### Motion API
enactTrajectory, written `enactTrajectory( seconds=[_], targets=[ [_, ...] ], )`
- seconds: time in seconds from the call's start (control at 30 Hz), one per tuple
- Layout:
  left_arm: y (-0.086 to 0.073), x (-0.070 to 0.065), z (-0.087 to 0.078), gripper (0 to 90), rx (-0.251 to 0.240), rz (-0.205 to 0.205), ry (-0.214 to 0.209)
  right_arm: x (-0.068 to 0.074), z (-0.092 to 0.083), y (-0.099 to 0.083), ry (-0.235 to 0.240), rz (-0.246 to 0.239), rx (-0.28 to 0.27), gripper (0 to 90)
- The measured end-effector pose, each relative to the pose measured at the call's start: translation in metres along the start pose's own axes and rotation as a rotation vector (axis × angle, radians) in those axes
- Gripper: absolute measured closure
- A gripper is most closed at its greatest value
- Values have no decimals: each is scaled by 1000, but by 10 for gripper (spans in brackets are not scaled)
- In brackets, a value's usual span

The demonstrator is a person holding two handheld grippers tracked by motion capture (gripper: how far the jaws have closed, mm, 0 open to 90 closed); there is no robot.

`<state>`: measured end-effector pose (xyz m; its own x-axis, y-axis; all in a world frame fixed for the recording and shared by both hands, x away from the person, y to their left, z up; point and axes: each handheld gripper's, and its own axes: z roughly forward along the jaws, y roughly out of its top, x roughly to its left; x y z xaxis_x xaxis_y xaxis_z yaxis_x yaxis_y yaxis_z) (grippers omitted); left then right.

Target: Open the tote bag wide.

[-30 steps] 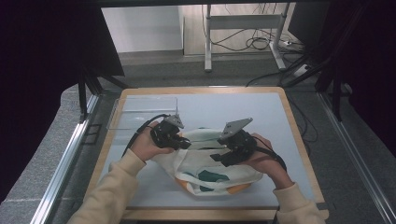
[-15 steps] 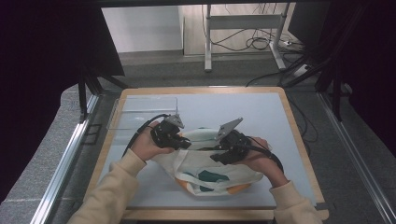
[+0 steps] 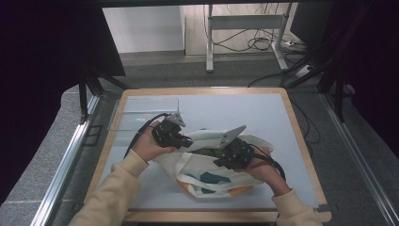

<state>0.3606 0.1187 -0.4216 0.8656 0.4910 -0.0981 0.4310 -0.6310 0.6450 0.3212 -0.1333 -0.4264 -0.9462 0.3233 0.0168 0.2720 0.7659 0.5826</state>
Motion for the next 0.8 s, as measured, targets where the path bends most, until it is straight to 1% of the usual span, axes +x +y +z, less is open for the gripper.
enactTrajectory(
  seconds=[0.3, 0.5, 0.7, 0.77, 0.8],
  targets=[
    [3, 3, -3, 810, -11, -10, 20, 7, -2, -8, 10, 1, -27, 860],
    [6, 3, -3, 810, -9, -9, 29, 10, -3, -11, 12, 2, -33, 860],
    [7, 7, -3, 811, -13, -27, 46, 13, -4, -11, 14, -2, -36, 860],
    [7, 8, -3, 810, -12, -27, 49, 14, -5, -12, 15, -5, -38, 860],
    [8, 10, -4, 811, -5, -21, 54, 15, -5, -13, 16, -6, -39, 860]
  ],
)
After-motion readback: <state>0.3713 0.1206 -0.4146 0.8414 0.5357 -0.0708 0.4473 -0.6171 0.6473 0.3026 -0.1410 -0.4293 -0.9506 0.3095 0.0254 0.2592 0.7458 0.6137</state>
